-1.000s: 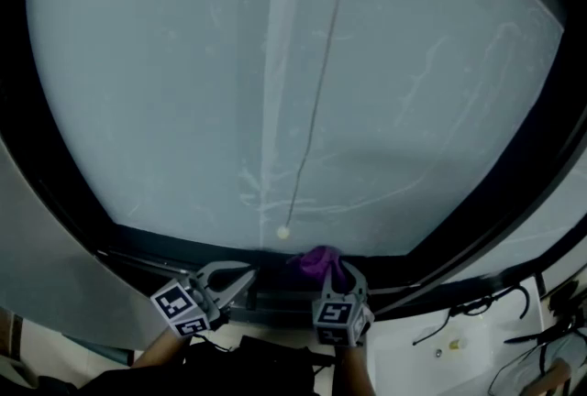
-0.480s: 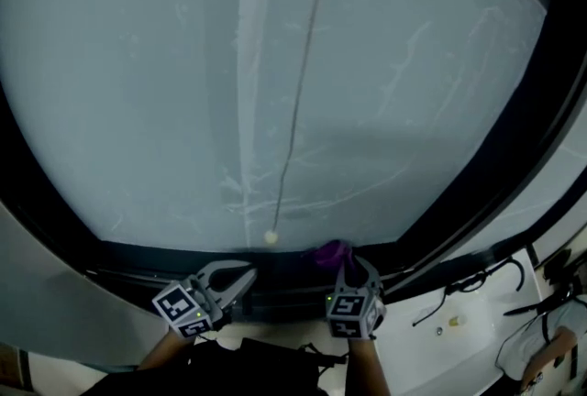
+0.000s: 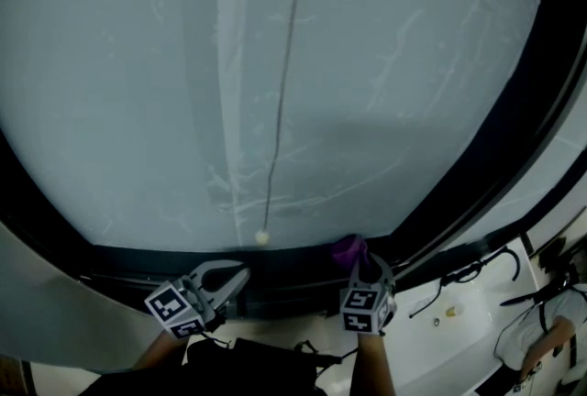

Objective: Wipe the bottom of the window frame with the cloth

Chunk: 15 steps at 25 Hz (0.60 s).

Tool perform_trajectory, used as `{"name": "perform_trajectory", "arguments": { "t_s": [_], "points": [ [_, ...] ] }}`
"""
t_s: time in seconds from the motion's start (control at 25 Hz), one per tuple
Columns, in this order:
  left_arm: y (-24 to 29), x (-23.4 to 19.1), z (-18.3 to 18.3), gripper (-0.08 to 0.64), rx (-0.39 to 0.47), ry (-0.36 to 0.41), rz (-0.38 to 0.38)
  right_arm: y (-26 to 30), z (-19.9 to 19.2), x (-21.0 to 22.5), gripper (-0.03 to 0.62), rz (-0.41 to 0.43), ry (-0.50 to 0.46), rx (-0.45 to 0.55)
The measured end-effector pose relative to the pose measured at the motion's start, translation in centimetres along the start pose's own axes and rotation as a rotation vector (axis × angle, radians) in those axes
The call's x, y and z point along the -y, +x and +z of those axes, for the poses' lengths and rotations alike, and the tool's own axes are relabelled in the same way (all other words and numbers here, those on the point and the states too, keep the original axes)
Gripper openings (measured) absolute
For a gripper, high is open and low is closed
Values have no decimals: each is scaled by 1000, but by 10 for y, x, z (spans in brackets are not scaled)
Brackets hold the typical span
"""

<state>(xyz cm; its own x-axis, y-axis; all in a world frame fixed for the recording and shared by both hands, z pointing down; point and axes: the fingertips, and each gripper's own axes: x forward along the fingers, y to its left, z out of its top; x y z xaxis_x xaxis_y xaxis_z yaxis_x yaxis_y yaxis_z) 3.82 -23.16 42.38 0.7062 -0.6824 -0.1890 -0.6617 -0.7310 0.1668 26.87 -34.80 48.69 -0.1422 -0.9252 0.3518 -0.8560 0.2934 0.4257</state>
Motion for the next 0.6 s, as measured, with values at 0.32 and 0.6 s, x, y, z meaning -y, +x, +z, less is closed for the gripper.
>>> {"name": "perform_trajectory", "arguments": {
  "t_s": [0.32,0.6],
  "points": [
    [1,2,-1,-3,-25,38,1,2,-3,4,58,-16,-2,-13],
    [1,2,-1,-2,-30,58,9,3,-12,22,60,-50,13,-26]
  ]
}}
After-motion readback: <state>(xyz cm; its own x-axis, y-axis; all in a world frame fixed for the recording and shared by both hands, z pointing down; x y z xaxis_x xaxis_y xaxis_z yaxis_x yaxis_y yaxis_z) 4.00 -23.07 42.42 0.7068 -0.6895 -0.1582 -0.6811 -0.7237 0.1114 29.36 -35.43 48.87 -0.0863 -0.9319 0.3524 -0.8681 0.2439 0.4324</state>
